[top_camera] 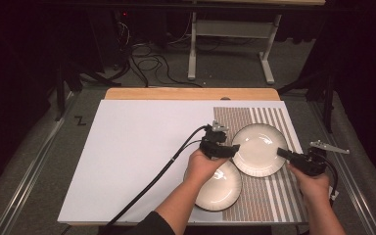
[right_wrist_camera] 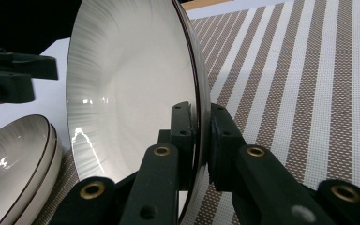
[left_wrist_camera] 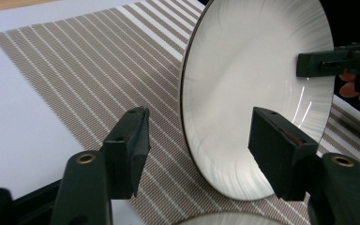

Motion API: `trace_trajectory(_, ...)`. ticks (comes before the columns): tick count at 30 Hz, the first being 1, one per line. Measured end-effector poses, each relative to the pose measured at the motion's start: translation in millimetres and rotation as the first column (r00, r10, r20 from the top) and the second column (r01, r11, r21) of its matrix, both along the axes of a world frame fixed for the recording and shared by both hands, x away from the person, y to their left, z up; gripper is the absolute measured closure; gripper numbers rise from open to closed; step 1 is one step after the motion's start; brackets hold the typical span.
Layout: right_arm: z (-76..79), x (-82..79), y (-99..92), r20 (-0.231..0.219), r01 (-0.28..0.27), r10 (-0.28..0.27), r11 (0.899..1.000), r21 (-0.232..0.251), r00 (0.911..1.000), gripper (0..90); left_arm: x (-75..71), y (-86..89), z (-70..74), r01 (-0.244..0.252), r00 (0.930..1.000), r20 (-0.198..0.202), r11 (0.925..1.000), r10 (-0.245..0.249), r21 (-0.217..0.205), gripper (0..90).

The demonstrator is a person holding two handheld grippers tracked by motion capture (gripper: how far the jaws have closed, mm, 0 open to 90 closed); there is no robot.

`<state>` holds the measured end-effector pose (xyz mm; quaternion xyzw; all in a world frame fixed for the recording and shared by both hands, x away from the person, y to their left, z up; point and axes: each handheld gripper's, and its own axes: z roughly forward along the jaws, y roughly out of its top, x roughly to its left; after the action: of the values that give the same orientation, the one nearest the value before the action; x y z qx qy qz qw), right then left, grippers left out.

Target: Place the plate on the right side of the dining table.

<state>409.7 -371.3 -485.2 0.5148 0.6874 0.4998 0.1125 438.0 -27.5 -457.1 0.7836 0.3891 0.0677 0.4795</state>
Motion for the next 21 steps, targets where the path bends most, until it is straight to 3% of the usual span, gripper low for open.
trace_trajectory(5, -0.5, 0.6, 0.0, -0.010, 0.010, -0.010, 1.000, -0.007, 0.9999, 83.4, -10.1, 25.6, 2.6, -0.004, 0.9995, 0.032, 1.0000, 0.004, -0.009, 36.3)
trace_trajectory(7, -0.8, 0.9, -0.2, -0.014, 0.012, -0.012, 1.000, -0.009, 0.9998, 83.3, -17.2, 43.9, 2.7, -0.015, 0.9988, 0.046, 0.9993, 0.016, -0.034, 32.6)
trace_trajectory(10, -0.9, 1.3, 0.0, -0.016, 0.015, -0.015, 1.000, -0.009, 0.9998, 83.2, -22.5, 56.3, 1.5, -0.021, 0.9985, 0.050, 0.9984, 0.023, -0.052, 30.4)
trace_trajectory(14, -1.8, 2.3, 0.1, -0.026, 0.023, -0.024, 1.000, -0.013, 0.9994, 82.5, -34.2, 83.0, -2.5, -0.038, 0.9966, 0.071, 0.9979, 0.041, -0.053, 26.8)
trace_trajectory(17, -3.0, 3.7, -0.2, -0.034, 0.030, -0.031, 0.999, -0.025, 0.9989, 81.7, -43.0, 103.9, -4.7, -0.061, 0.9945, 0.082, 0.9965, 0.066, -0.056, 16.7)
trace_trajectory(21, -3.8, 4.8, 0.3, -0.041, 0.036, -0.038, 0.999, -0.032, 0.9984, 81.0, -55.9, 130.9, -5.4, -0.088, 0.9900, 0.106, 0.9945, 0.094, -0.057, 11.7)
